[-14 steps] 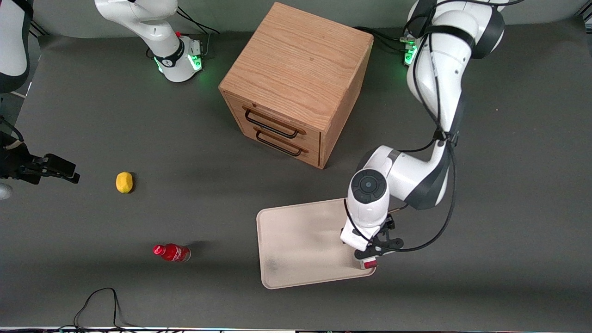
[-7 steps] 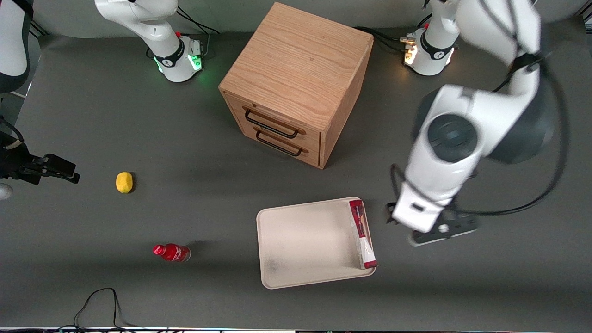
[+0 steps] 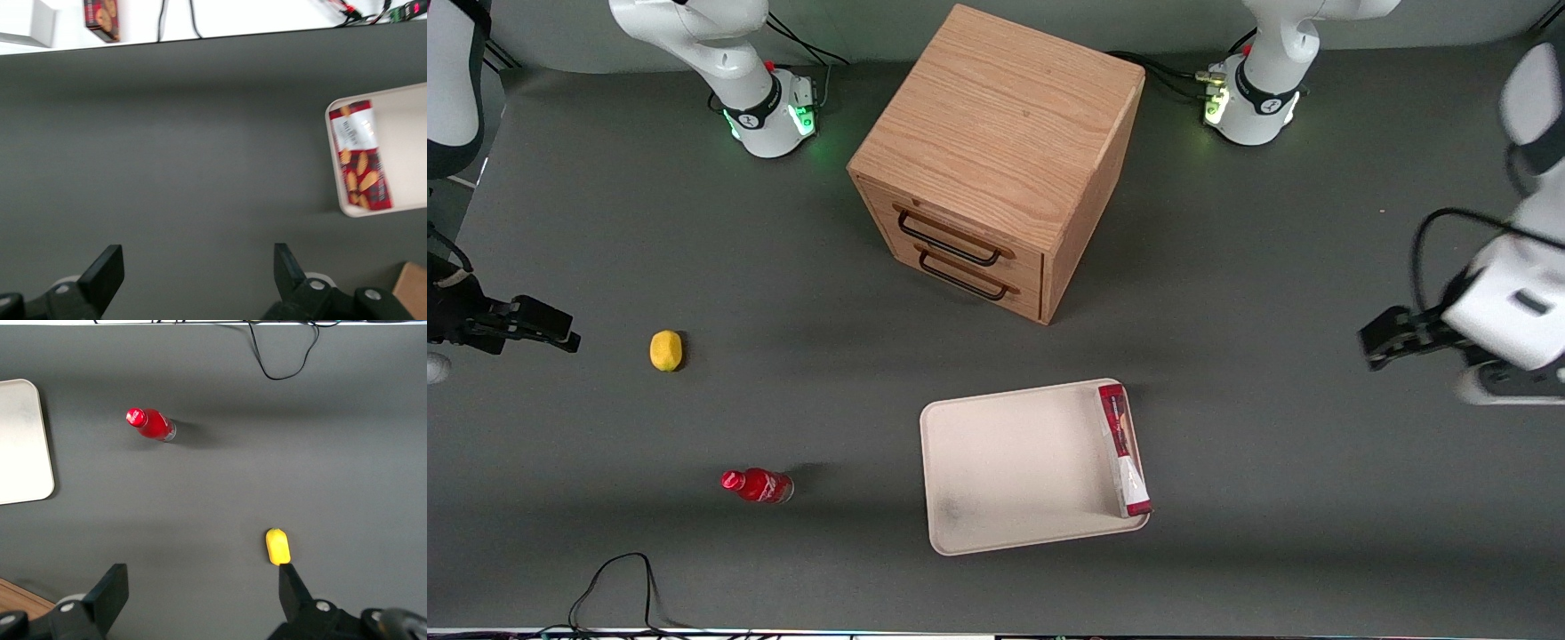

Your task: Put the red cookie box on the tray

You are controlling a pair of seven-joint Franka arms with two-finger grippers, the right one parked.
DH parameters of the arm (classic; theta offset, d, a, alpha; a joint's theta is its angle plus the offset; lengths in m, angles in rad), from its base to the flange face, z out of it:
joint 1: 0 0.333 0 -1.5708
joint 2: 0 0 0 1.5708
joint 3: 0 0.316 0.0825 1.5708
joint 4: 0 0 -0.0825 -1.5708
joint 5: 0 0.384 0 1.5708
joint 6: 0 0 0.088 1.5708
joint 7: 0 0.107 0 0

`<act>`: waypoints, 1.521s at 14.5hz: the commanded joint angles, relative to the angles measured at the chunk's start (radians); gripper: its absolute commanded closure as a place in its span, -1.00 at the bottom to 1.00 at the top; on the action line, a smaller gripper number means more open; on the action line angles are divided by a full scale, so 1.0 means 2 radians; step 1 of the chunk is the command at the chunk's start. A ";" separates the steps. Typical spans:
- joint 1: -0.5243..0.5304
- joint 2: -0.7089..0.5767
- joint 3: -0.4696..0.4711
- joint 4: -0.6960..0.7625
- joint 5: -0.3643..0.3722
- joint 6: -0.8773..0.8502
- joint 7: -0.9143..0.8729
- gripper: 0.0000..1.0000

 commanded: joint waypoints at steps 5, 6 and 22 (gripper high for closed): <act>0.032 -0.136 -0.005 -0.217 -0.006 0.120 0.018 -1.00; 0.031 -0.139 -0.005 -0.218 -0.008 0.110 0.016 -1.00; 0.027 -0.140 0.000 -0.162 -0.042 -0.061 0.007 -1.00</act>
